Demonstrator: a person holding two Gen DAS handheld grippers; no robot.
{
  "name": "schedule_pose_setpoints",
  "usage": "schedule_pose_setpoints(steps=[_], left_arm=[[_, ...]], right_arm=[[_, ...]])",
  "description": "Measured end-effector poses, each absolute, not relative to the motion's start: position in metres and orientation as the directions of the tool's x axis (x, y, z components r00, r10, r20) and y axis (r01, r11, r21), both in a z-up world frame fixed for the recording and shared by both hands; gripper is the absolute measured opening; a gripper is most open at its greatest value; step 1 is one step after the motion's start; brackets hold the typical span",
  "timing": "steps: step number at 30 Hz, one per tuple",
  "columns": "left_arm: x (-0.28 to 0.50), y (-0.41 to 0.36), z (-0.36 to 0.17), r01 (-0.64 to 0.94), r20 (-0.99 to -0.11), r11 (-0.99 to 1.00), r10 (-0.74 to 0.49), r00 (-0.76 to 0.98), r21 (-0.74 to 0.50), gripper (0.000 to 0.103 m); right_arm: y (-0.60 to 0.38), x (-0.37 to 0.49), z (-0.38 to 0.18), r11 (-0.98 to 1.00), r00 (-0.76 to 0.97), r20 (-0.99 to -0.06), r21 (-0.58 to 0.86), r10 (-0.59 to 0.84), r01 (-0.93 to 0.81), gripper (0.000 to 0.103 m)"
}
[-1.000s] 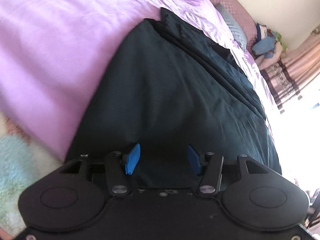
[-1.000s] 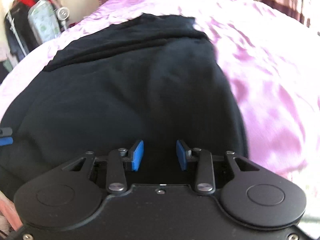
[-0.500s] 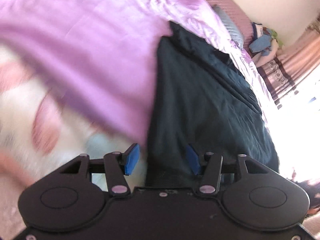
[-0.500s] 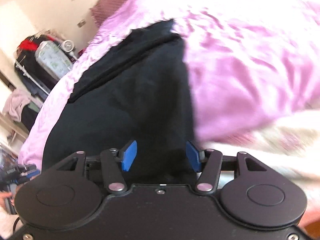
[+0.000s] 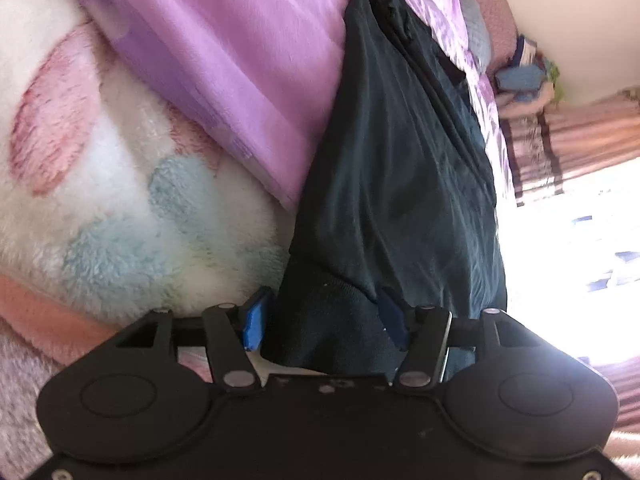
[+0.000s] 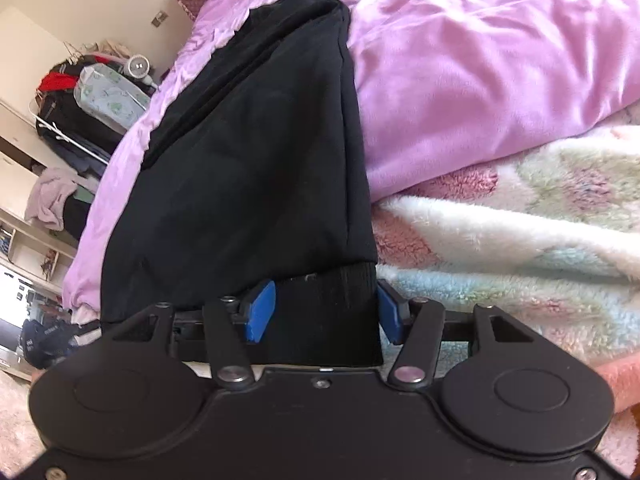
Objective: Fold small clothes
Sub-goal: 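Grasp the sweatshirt hem with both grippers and lift it toward the collar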
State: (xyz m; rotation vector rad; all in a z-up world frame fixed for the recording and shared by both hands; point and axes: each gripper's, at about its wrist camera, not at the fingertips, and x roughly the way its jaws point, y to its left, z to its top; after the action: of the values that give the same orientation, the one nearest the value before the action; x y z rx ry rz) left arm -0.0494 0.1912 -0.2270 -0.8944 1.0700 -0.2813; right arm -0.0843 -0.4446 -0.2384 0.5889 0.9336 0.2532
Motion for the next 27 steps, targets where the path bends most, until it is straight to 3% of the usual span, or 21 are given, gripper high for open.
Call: schedule_pose_setpoints(steps=[7,12,14,15,16,17,23,27], left_arm=[[-0.042,0.189,-0.233,-0.173,-0.621,0.625,-0.625,0.473,-0.761,0.062],[-0.046,0.191,-0.238,-0.164,-0.582,0.577,-0.680,0.447,-0.800,0.054],[-0.045,0.189,-0.236,-0.157,-0.583,0.582,-0.681,0.444,-0.798,0.051],[-0.045,0.188,-0.235,-0.156,-0.589,0.589,-0.674,0.446,-0.793,0.034],[-0.045,0.188,-0.236,-0.169,-0.598,0.593,-0.668,0.442,-0.787,0.015],[-0.044,0.187,-0.240,-0.187,-0.585,0.567,-0.684,0.436,-0.802,0.007],[-0.055,0.195,-0.236,-0.196,-0.510,0.479,-0.713,0.482,-0.856,0.006],[-0.061,0.196,-0.228,-0.201,-0.440,0.397,-0.718,0.539,-0.895,0.006]], right_arm=[[-0.454,-0.089,-0.245,0.771,0.581,-0.657,0.632,0.481,0.075,0.056],[-0.449,-0.088,-0.245,0.744,0.544,-0.647,0.665,0.534,0.060,0.057],[-0.449,-0.088,-0.242,0.741,0.546,-0.640,0.670,0.541,0.052,0.049],[-0.449,-0.089,-0.242,0.738,0.550,-0.638,0.672,0.539,0.057,0.039],[-0.448,-0.089,-0.242,0.736,0.552,-0.639,0.674,0.535,0.066,0.037],[-0.447,-0.090,-0.242,0.734,0.551,-0.639,0.675,0.537,0.068,0.035],[-0.445,-0.092,-0.235,0.713,0.570,-0.612,0.698,0.548,0.064,0.022],[-0.449,-0.090,-0.228,0.626,0.606,-0.533,0.777,0.591,0.072,0.017]])
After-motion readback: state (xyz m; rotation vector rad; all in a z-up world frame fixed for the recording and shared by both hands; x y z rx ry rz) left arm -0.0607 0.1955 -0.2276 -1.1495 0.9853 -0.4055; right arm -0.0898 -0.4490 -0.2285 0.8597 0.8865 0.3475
